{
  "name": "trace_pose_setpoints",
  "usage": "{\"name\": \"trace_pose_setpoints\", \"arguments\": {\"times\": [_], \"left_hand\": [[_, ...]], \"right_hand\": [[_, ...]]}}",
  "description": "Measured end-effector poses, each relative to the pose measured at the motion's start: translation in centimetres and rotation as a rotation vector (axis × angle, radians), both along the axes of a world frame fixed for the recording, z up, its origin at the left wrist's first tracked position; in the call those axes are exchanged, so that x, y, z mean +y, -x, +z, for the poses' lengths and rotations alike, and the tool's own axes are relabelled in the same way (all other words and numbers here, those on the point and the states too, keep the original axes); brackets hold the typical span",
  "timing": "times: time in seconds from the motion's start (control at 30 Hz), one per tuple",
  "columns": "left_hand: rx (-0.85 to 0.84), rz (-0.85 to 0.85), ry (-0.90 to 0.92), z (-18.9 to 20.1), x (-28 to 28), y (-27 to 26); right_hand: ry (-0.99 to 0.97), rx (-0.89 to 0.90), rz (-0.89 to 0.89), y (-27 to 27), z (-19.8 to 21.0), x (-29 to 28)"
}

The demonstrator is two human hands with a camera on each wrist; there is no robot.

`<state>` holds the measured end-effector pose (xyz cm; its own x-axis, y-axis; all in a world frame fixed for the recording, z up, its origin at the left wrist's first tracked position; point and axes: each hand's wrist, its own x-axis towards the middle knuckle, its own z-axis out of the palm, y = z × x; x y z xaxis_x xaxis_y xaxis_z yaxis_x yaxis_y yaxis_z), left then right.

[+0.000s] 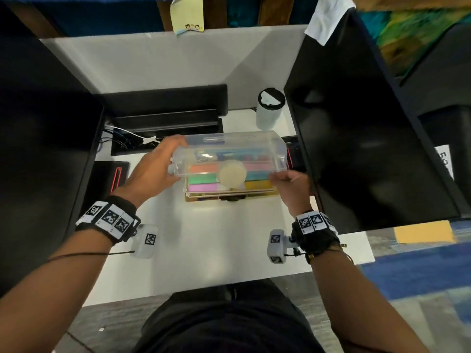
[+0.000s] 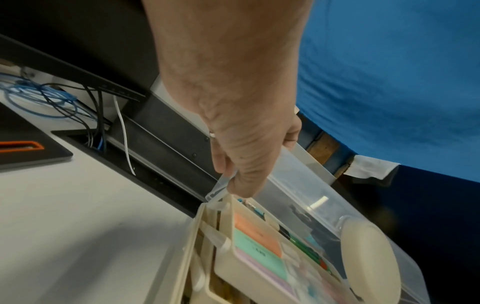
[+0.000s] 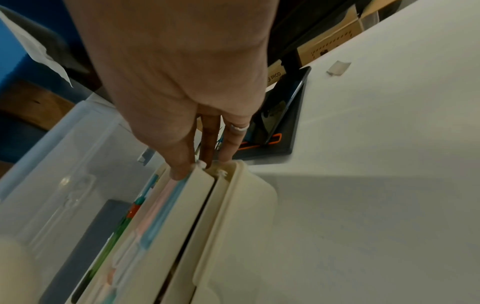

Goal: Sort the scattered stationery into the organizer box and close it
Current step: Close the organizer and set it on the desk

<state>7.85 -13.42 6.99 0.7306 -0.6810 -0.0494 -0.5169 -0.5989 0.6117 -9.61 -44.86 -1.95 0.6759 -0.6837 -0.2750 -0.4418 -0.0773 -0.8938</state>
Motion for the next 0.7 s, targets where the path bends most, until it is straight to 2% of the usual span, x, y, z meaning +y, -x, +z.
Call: {"name": "trace_pose_setpoints", "arguments": {"times": [0.1,0.23,0.37,0.47,0.53,0.63,0.7], "left_hand": [[-0.005,0.056,-0.028,0.5,-0.2,-0.9],[0.074,0.061,-0.059,0.7,0.0,-0.4],[0.15,0.062,0.001,-0.1,0.7,0.7],[0.119,0.061,0.059,-0.3,0.9,1.5],[0.099,0.052,0.037,-0.5,1.1,2.1],[0.052,0.068,-0.011,-1.1,1.4,2.9],[0.032,0.075,-0.037,-1.8,1.4,3.2]], "right_hand": [[-0.063,-0.003,-0.022,-2.1,0.2,0.4],[-0.153,0.007,-0.03,-2.6,0.6,0.0],[-0.278,-0.062,-0.024,-2.0,0.6,-0.3],[-0.458,-0.124,-0.101,-1.5,1.7,-0.2],[-0.436,-0.071,-0.037,-1.4,2.2,-0.4],[-0.294,0.011,0.121,-2.0,2.4,-0.3],[-0.219,-0.024,0.199,-2.4,2.3,-0.2]]}}
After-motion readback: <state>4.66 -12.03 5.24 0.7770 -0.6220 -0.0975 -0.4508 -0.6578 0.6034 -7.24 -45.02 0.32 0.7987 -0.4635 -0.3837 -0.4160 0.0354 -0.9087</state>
